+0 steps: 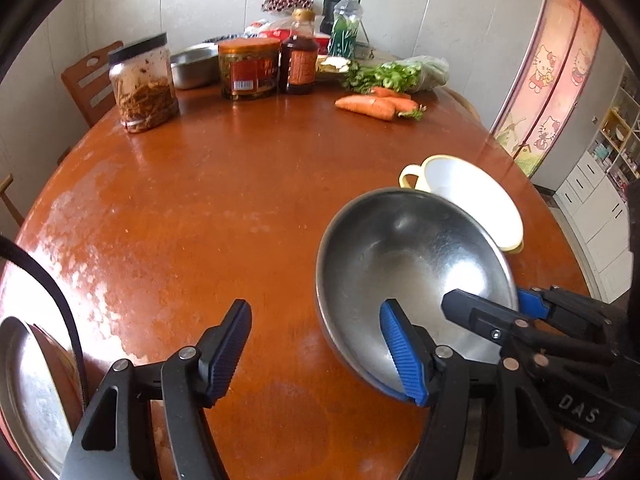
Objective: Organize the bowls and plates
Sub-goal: 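Lift the deep steel bowl with the left tool and carry it over the basin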
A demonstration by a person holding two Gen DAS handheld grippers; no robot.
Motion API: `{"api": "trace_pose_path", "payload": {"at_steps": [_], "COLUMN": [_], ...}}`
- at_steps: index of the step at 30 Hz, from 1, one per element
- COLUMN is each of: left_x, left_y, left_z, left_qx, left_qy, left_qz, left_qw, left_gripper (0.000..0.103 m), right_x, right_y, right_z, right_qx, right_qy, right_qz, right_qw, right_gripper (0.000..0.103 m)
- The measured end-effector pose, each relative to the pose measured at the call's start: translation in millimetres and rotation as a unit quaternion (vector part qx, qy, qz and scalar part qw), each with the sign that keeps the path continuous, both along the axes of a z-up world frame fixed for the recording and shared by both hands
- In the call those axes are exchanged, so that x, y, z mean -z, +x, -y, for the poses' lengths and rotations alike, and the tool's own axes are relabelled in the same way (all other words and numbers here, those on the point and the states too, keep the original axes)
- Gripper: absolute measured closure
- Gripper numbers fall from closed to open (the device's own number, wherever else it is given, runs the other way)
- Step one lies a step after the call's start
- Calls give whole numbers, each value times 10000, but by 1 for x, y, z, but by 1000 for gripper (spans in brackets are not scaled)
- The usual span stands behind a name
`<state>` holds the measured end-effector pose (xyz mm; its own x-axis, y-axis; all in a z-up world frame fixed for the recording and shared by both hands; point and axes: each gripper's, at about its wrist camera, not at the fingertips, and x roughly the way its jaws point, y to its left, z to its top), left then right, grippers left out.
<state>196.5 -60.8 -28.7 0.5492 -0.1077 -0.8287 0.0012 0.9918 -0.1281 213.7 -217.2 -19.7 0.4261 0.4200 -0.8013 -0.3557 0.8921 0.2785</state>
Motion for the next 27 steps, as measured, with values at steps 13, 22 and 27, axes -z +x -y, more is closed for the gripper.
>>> {"api": "trace_pose_path", "payload": {"at_steps": [13,22,27], "left_x": [2,-32,-48], "left_y": [3,-12,-22], "left_z": [6,2,6], "left_qx": [140,89,116], "left_qy": [-226,-233,-159], "left_qz": [32,411,579], "left_qw": [9996,9988,9981], "left_gripper": [78,78,78], "right_x": [-10,-33,-47], "right_y": [-4,-14,-24], "right_z": [-4,-5,-3], "right_qx": [-2,-19,-14], "right_qy": [-186,-21,18], "right_qz": [391,652,814], "right_qw": [9991,9979,9967], "right_gripper": [75,75,75]}}
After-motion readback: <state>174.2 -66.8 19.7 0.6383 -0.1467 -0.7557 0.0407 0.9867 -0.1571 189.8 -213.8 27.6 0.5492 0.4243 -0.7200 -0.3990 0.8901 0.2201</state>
